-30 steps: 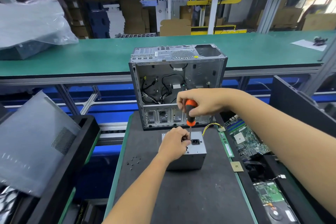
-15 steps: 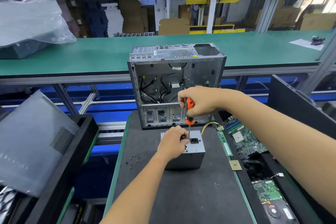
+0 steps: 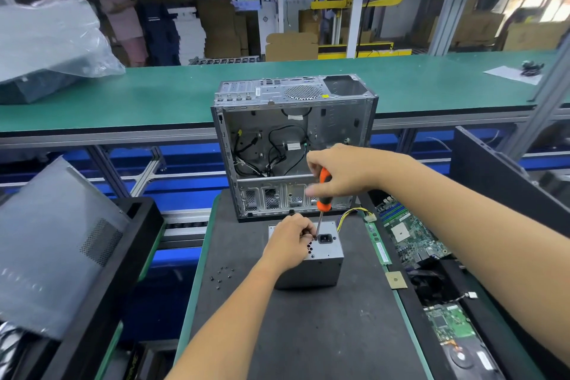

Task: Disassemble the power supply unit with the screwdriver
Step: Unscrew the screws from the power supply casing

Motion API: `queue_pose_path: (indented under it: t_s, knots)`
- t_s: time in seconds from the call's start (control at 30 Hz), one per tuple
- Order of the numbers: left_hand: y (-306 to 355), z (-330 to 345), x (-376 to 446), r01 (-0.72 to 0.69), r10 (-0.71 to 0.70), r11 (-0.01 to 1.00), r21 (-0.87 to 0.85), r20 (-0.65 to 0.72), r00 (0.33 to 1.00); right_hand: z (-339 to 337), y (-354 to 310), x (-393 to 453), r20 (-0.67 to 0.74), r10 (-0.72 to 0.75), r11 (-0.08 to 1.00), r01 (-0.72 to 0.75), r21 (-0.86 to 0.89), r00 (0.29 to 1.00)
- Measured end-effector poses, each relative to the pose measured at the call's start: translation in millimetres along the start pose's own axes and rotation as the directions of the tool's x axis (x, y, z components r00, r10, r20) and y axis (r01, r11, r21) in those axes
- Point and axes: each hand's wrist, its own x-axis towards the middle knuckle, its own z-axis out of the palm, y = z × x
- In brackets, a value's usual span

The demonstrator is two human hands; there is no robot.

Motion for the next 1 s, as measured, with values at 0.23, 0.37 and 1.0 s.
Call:
queue_pose_path:
  t_s: [0.23,0.37,1.0]
  knots:
    - [1.5,0.5,-0.9,-0.001,0.001,1.000,0.002,0.000,1.000,0.5,-1.4,3.3,0.023,-0.123,0.989,0.121,0.080,0.992]
    - [1.4,0.9,-1.3,0.009,-0.009,1.000,0.014,0.002,1.000,0.1,-6.9,-0.2,0.029,-0.175,0.976,0.170,0.138,0.984]
    - [4.5,1.6,-3.7,0.003,-0.003,0.999,0.042,-0.001,1.000,2.9,-10.7,0.4,-0.097,0.023,0.973,-0.044,-0.226,0.995]
